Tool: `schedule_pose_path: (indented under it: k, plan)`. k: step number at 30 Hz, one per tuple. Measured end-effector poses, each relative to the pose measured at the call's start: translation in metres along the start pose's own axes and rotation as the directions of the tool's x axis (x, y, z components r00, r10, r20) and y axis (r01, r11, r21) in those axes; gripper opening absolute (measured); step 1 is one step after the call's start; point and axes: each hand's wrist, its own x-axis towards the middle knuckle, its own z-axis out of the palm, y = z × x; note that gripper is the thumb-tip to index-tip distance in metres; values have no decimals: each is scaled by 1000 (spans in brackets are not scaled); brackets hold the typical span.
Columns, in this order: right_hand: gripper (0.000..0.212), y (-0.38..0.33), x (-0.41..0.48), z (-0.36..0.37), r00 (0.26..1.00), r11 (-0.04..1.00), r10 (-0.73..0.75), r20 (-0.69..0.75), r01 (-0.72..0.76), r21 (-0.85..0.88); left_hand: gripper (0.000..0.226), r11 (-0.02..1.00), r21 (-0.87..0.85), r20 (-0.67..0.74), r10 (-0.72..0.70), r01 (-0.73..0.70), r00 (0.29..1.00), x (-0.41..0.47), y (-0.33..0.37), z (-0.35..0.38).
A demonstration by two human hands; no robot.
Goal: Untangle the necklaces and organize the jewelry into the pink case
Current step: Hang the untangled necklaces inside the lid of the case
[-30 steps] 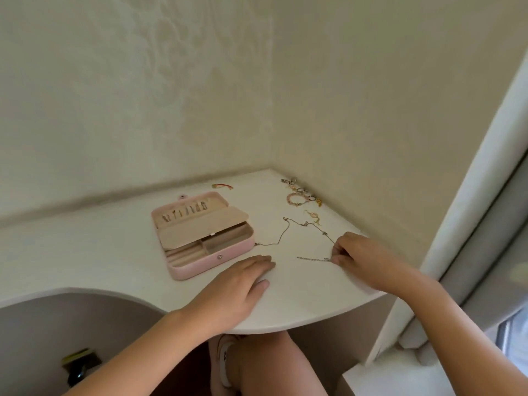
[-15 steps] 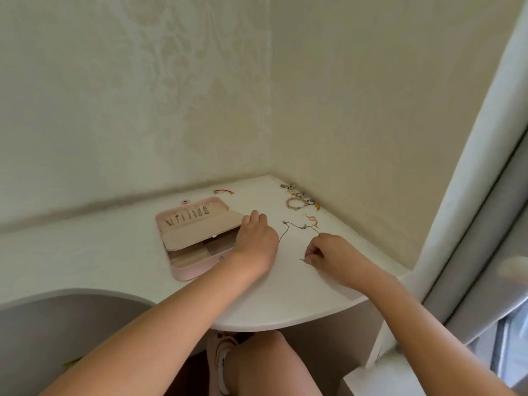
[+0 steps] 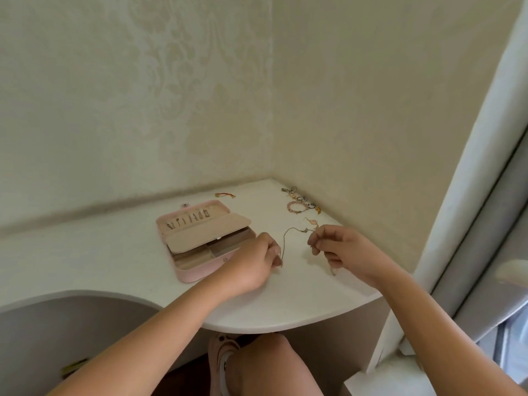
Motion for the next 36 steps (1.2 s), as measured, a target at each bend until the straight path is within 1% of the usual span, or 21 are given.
schedule_pose_path:
  k: [1, 2, 3, 4, 5, 6, 7, 9, 11, 12, 14, 16, 18, 19, 21, 24, 27, 28, 31, 33, 36]
  plan:
    - [27, -2, -2, 3, 1000, 999, -9, -4, 8, -46, 22, 986, -156, 49, -47, 54, 998, -4, 3, -2]
    - [30, -4, -4, 7, 1000, 995, -17, -11, 16, -94, 24, 934, -336, 107, -91, 122, 990, -7, 6, -3]
    - [31, -6, -7, 12, 1000, 991, -22, -16, 20, -134, 25, 840, -506, 170, -124, 195, 978, -10, 9, -4]
    - [30, -8, -11, 15, 999, 986, -32, -23, 28, -166, 26, 733, -631, 224, -141, 254, 964, -12, 11, -5]
    - [28, -8, -14, 19, 998, 979, -53, -36, 45, -200, 26, 643, -707, 262, -148, 294, 954, -13, 13, -6]
    - [23, -7, -17, 21, 995, 967, -84, -53, 69, -245, 26, 581, -749, 288, -149, 319, 946, -14, 14, -7]
    - [17, -5, -20, 23, 991, 950, -114, -73, 87, -300, 26, 539, -773, 307, -143, 334, 941, -14, 14, -8]
    - [10, 0, -26, 28, 984, 924, -140, -108, 91, -370, 27, 490, -798, 338, -118, 351, 934, -16, 15, -8]
    - [14, 7, -29, 35, 976, 900, -170, -132, 100, -424, 27, 460, -807, 372, -90, 369, 924, -18, 17, -8]
    - [17, 9, -29, 38, 967, 884, -207, -146, 121, -452, 27, 440, -813, 389, -79, 382, 918, -19, 18, -8]
    - [21, 11, -30, 43, 928, 844, -327, -180, 200, -498, 25, 383, -829, 414, -66, 407, 908, -20, 21, -7]
    - [20, 12, -30, 45, 852, 766, -483, -204, 297, -570, 25, 323, -845, 434, -50, 426, 899, -20, 23, -8]
    - [19, 15, -27, 45, 748, 636, -636, -191, 368, -678, 26, 289, -847, 453, -44, 446, 890, -20, 24, -10]
    - [20, 16, -27, 46, 704, 583, -688, -180, 387, -715, 27, 282, -845, 460, -47, 453, 887, -20, 24, -12]
    - [21, 18, -28, 48, 627, 522, -758, -178, 420, -742, 28, 272, -842, 469, -62, 467, 881, -20, 26, -14]
    - [18, 18, -30, 50, 541, 468, -821, -183, 455, -758, 28, 243, -841, 477, -89, 483, 875, -21, 28, -17]
    - [15, 17, -32, 51, 487, 390, -863, -137, 468, -793, 25, 199, -831, 506, -119, 520, 854, -22, 28, -19]
    - [15, 17, -32, 52, 466, 353, -878, -111, 473, -807, 21, 163, -824, 529, -120, 542, 840, -23, 29, -20]
    - [16, 17, -36, 54, 401, 232, -916, -25, 476, -848, 7, 3, -807, 588, -98, 591, 803, -28, 31, -24]
    - [16, 18, -37, 56, 374, 188, -927, 7, 482, -856, 5, -82, -802, 597, -85, 592, 798, -31, 32, -24]
    - [19, 19, -35, 58, 338, 120, -939, 61, 490, -864, 8, -160, -803, 592, -107, 574, 799, -33, 35, -24]
